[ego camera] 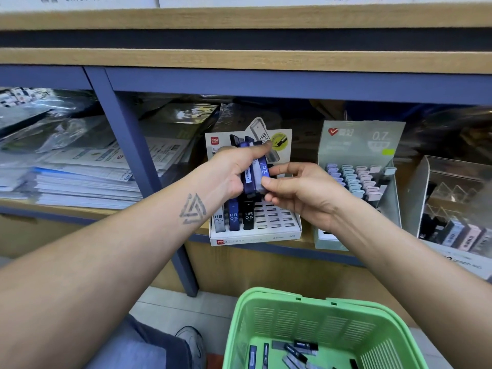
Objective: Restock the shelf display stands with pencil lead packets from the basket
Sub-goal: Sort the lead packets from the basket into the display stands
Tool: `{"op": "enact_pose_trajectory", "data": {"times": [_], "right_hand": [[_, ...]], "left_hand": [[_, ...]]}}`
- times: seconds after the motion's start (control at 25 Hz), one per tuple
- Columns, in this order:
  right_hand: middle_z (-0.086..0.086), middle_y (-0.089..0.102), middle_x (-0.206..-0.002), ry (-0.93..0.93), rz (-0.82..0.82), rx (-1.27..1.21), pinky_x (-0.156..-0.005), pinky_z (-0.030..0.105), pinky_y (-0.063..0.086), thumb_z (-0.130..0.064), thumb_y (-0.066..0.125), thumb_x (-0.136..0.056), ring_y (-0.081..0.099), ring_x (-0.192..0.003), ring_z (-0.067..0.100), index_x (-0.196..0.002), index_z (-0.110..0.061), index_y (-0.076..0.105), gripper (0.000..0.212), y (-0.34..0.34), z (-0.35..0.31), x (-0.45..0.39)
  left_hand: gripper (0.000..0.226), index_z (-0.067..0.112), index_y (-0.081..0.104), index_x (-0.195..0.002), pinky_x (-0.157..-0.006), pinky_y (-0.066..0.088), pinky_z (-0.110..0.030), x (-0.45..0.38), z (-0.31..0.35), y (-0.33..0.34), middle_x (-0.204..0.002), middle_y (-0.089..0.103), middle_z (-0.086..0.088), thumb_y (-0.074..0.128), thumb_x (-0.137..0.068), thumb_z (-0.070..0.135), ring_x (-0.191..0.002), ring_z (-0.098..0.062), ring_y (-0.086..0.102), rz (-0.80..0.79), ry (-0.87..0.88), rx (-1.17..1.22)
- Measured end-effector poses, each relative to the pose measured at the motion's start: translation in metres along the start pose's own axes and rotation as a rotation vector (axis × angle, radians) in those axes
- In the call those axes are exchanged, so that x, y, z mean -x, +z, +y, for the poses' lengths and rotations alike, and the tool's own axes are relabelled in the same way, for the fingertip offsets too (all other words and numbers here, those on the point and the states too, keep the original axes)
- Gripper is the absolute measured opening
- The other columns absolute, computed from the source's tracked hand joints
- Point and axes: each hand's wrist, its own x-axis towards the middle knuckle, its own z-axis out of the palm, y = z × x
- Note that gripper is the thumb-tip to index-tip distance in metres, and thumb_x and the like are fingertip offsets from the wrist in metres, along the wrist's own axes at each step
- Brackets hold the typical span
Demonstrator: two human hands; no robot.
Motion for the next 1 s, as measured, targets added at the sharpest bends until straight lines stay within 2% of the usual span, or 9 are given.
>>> {"op": "enact_pose_trajectory", "data": {"times": [0.16,0.36,0.48,0.56,0.68,0.76,0.84,0.92,1.0], "right_hand": [[0.011,0.071,-0.075,-0.006,0.007,-0.009,-0.058,0.02,0.057,0.001,0.069,-0.09,0.067,-0.061,0.015,-0.095,-0.002,0.07,0.007,-0.002,0.0,-0.006],[0.013,0.07,-0.075,-0.018,0.078,0.119,-0.059,0.022,0.058,0.007,0.066,-0.09,0.065,-0.059,0.017,-0.098,-0.001,0.071,0.012,-0.003,0.001,-0.01],[0.012,0.067,-0.08,-0.142,0.261,0.185,-0.059,0.022,0.057,0.008,0.058,-0.094,0.061,-0.062,0.016,-0.111,-0.001,0.07,0.022,-0.005,-0.004,-0.017],[0.008,0.067,-0.082,-0.297,0.385,0.322,-0.069,0.03,0.059,0.007,0.06,-0.092,0.064,-0.066,0.019,-0.107,-0.006,0.069,0.022,-0.01,-0.015,-0.025],[0.007,0.068,-0.078,-0.437,0.433,0.523,-0.078,0.044,0.061,0.004,0.07,-0.084,0.07,-0.072,0.028,-0.083,-0.019,0.064,0.024,-0.013,-0.034,-0.034],[0.003,0.071,-0.08,-0.488,0.486,0.636,-0.08,0.043,0.061,-0.001,0.071,-0.081,0.071,-0.081,0.028,-0.077,-0.026,0.066,0.026,-0.016,-0.041,-0.04],[-0.004,0.068,-0.08,-0.515,0.468,0.819,-0.075,0.033,0.056,-0.003,0.069,-0.083,0.067,-0.081,0.02,-0.082,-0.028,0.067,0.025,-0.015,-0.04,-0.044],[-0.004,0.065,-0.08,-0.518,0.381,1.03,-0.073,0.03,0.051,-0.005,0.071,-0.083,0.063,-0.08,0.02,-0.089,-0.027,0.065,0.024,-0.01,-0.028,-0.049],[0.0,0.067,-0.086,-0.518,0.336,1.17,-0.079,0.035,0.055,-0.008,0.075,-0.082,0.066,-0.085,0.023,-0.092,-0.025,0.067,0.021,-0.008,-0.015,-0.053]], "left_hand": [[0.035,0.001,0.068,-0.115,-0.061,0.06,-0.047,0.0,0.007,-0.007,-0.1,0.075,-0.019,0.079,-0.084,0.015,-0.081,-0.033,0.074,0.019,0.055,0.016],[0.036,-0.002,0.068,-0.114,-0.054,0.059,-0.041,0.0,0.012,-0.022,-0.095,0.074,-0.022,0.078,-0.08,0.002,-0.063,-0.028,0.072,0.034,0.092,-0.017],[0.014,0.004,0.067,-0.096,-0.044,0.056,-0.034,0.001,0.017,-0.027,-0.076,0.069,-0.014,0.075,-0.084,0.001,-0.047,-0.019,0.065,0.079,0.092,-0.001],[0.009,0.008,0.065,-0.087,-0.043,0.057,-0.033,-0.001,0.018,-0.03,-0.07,0.066,-0.009,0.073,-0.087,0.003,-0.045,-0.016,0.061,0.089,0.065,0.01],[0.012,0.01,0.063,-0.082,-0.045,0.057,-0.027,-0.003,0.017,-0.034,-0.07,0.064,-0.006,0.072,-0.089,0.006,-0.047,-0.013,0.059,0.099,0.024,0.008],[0.018,0.011,0.06,-0.077,-0.04,0.049,-0.019,-0.005,0.016,-0.035,-0.062,0.058,-0.003,0.073,-0.088,0.007,-0.04,-0.01,0.052,0.126,0.004,0.002],[0.019,0.011,0.059,-0.077,-0.039,0.046,-0.017,-0.004,0.016,-0.036,-0.058,0.055,-0.002,0.074,-0.088,0.009,-0.038,-0.008,0.049,0.125,-0.019,0.001],[0.017,0.01,0.06,-0.081,-0.038,0.045,-0.017,-0.003,0.016,-0.036,-0.065,0.055,-0.003,0.075,-0.088,0.011,-0.042,-0.009,0.049,0.107,-0.045,0.013],[0.016,0.009,0.06,-0.086,-0.039,0.046,-0.017,-0.003,0.016,-0.035,-0.071,0.057,-0.004,0.076,-0.087,0.012,-0.048,-0.01,0.05,0.097,-0.061,0.012]]}}
